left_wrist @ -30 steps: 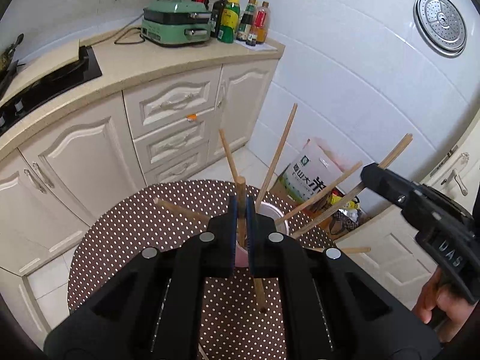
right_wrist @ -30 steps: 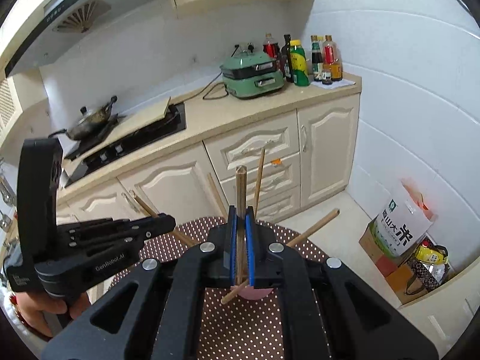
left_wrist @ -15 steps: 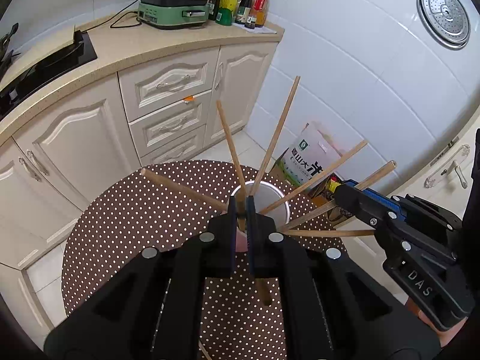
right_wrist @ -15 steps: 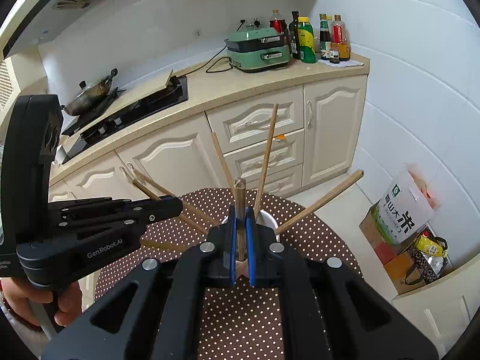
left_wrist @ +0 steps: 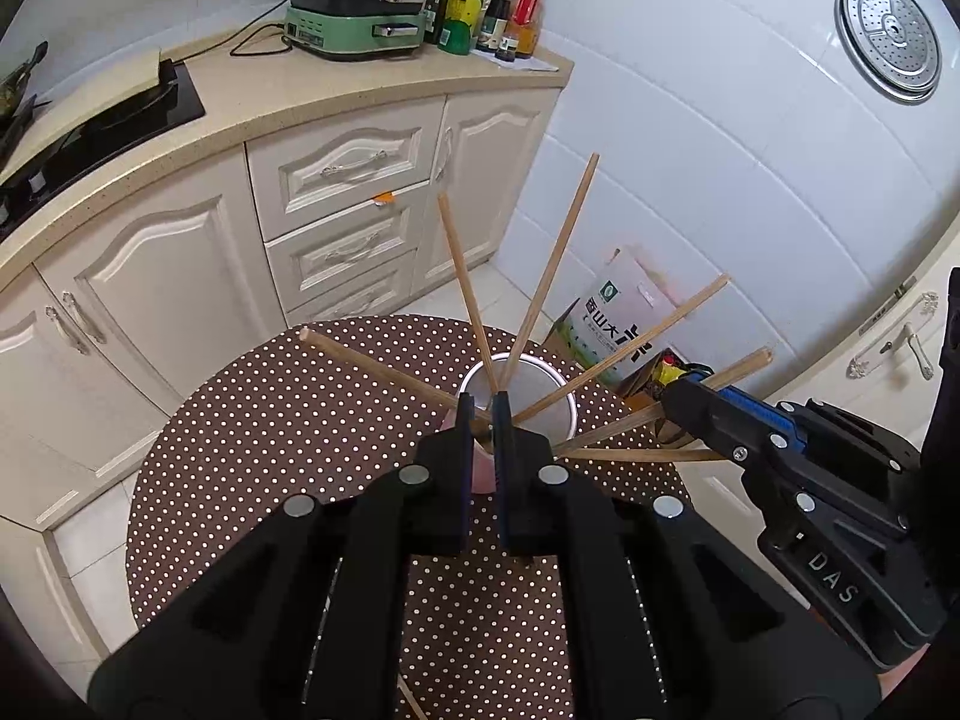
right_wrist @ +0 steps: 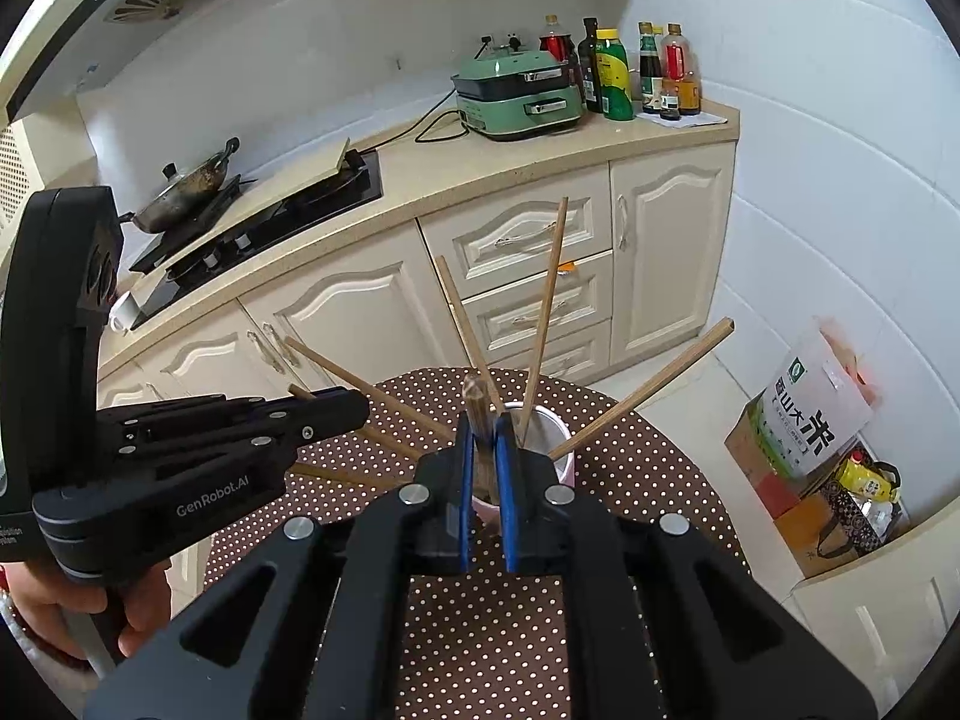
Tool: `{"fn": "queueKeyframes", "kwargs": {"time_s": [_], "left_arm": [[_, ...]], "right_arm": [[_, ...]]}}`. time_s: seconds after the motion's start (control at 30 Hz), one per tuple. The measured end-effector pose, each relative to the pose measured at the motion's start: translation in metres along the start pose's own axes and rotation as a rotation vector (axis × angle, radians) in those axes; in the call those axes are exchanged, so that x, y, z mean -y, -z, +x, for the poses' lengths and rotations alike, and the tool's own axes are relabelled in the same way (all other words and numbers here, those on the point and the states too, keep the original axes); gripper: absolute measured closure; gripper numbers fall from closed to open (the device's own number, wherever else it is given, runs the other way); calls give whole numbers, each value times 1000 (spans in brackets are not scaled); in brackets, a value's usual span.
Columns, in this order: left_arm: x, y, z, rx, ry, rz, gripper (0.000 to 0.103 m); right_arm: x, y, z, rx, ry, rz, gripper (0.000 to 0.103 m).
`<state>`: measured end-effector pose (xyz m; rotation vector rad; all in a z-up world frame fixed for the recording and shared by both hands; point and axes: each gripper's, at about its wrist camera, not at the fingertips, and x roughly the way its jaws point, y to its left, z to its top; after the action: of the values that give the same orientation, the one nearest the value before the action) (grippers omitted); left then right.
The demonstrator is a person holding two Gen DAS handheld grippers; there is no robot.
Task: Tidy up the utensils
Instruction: 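Lower the chopsticks into the pink cup and open both grippers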
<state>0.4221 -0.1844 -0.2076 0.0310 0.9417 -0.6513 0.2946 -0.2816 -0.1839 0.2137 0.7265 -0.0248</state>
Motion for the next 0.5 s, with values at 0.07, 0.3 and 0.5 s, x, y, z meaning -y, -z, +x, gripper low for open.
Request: {"fn": "queueKeyframes", "kwargs": {"time_s": [0.07,0.3,0.5], "left_arm": [[1,1,-5,10,-9,2,96],[3,8,-30,42,-42,15,96],[3,21,-56,76,-59,13,96]], "right_arm": [[-1,0,-5,8,-3,8,95],[-5,2,-27,45,-22,53,81],[-14,8,-50,90,-30,70,70]]}}
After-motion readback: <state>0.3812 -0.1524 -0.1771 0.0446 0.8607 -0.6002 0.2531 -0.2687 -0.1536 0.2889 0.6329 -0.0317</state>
